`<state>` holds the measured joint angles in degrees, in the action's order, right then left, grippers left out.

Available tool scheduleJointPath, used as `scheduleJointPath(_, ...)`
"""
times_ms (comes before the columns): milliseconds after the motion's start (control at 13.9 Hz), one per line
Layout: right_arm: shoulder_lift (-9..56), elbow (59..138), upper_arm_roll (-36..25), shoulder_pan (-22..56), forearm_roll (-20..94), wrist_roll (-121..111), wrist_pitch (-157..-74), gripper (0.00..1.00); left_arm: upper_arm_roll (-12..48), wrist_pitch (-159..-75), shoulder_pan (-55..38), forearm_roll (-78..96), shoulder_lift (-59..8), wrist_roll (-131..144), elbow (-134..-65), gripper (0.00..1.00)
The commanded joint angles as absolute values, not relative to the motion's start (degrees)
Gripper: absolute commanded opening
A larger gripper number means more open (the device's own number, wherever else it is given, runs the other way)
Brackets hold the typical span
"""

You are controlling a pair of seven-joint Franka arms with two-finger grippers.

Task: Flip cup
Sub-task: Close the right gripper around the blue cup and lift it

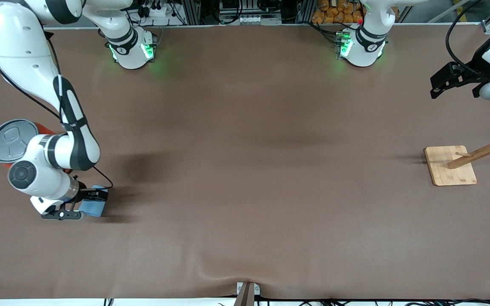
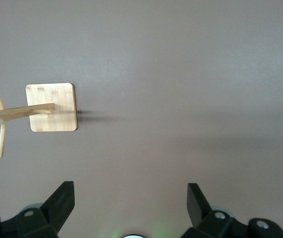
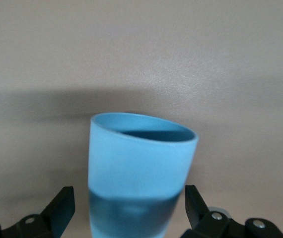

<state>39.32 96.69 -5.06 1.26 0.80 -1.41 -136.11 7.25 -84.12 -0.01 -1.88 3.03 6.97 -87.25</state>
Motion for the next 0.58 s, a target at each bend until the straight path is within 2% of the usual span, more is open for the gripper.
scheduleJointPath(0,39.5,96.0,-4.8,1.1,1.4,-0.4,-136.0,0.52,7.4,-83.1,0.0,-3.2,3.8,6.9,-87.0,1.0)
scheduleJointPath(72,39.5,96.0,-4.8,1.2,1.4,-0.4,-136.0,0.33,7.4,-83.1,0.0,-3.2,3.8,6.9,-86.9,1.0)
scheduleJointPath(144,39.4,96.0,-4.8,1.2,1.4,-0.7,-135.9,0.23,7.5,-83.1,0.0,-3.2,3.8,6.9,-86.9,1.0)
scheduleJointPath(216,39.0,96.0,-4.8,1.4,1.3,-1.1,-135.7,0.16,7.5,-83.1,0.0,-3.2,3.8,6.9,-87.0,1.0)
scheduleJointPath(289,38.6,96.0,-4.8,1.4,1.0,-1.9,-135.5,0.13,7.5,-83.1,0.0,-3.2,3.8,7.0,-87.0,1.0)
scheduleJointPath(505,35.6,96.0,-4.7,2.3,1.0,-14.6,-134.5,0.13,7.7,-83.1,0.0,-3.1,3.9,7.6,-87.0,1.0)
